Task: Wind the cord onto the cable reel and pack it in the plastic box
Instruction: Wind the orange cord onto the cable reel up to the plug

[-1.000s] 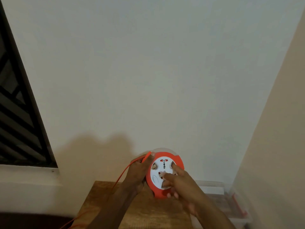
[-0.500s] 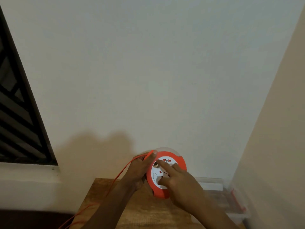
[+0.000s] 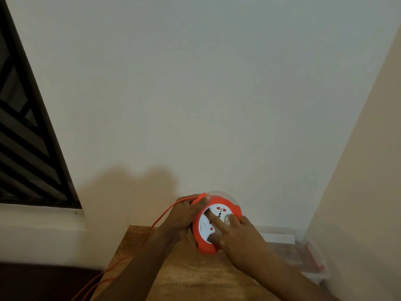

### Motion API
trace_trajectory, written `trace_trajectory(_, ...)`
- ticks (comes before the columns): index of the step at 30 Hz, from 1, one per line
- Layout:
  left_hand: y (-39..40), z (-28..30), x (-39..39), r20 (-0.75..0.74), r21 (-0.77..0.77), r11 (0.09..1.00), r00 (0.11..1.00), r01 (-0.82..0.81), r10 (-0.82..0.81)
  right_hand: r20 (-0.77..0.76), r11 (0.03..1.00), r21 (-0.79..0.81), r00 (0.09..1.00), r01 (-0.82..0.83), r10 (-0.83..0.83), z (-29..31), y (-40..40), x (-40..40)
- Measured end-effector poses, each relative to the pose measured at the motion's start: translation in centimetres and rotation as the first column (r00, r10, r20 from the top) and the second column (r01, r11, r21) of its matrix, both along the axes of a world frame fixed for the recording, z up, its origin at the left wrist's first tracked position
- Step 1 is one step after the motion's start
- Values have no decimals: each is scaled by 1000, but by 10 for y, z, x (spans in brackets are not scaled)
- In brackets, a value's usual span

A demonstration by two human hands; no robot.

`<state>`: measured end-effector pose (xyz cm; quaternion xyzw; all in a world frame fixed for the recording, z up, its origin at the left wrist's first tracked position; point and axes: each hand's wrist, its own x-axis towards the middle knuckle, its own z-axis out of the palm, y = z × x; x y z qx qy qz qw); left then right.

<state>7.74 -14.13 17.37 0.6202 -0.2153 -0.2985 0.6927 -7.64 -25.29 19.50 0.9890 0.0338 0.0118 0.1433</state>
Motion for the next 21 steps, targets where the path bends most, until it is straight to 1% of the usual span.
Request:
trace_trajectory(5,-1,0,-3,-14,-16,1000,1000,-13,12,51,990,12,989,141,-141,6,-1,2)
trace_trajectory(9,-6,1,-4,-27,-27,999,999,-30,29,126,979,13,971,204,-204,12,1,9)
trace_trajectory(11,-8,1,-5,-15,-40,998,999,-50,50,151,970,67,958,236,-243,11,6,11)
trace_trajectory(12,-8,1,-5,2,-45,997,998,-64,64,150,956,132,948,263,-282,9,7,11)
trace_trajectory(13,-9,0,-6,22,-49,995,996,-81,82,142,922,249,930,297,-338,8,6,11)
trace_trajectory(14,-9,-1,-6,35,-56,993,994,-105,107,111,831,450,903,328,-416,7,4,10)
trace_trajectory(15,-9,-2,-7,34,-64,989,990,-137,139,38,634,698,866,334,-498,8,2,9)
trace_trajectory(16,-9,-3,-8,29,-67,983,984,-171,173,-74,327,897,830,298,-554,8,2,10)
trace_trajectory(17,-10,-3,-8,30,-58,978,979,-199,201,-196,-1,972,804,236,-561,7,4,10)
trace_trajectory(18,-11,-4,-9,41,-43,976,975,-214,216,-293,-269,949,784,166,-547,5,8,9)
trace_trajectory(19,-12,-3,-10,50,-33,975,974,-220,222,-356,-440,891,768,109,-532,2,13,8)
trace_trajectory(20,-12,-3,-10,53,-37,975,974,-219,220,-388,-521,850,758,74,-525,-1,17,6)
trace_trajectory(21,-11,-2,-12,47,-47,977,977,-207,210,-393,-544,837,754,57,-526,-3,19,5)
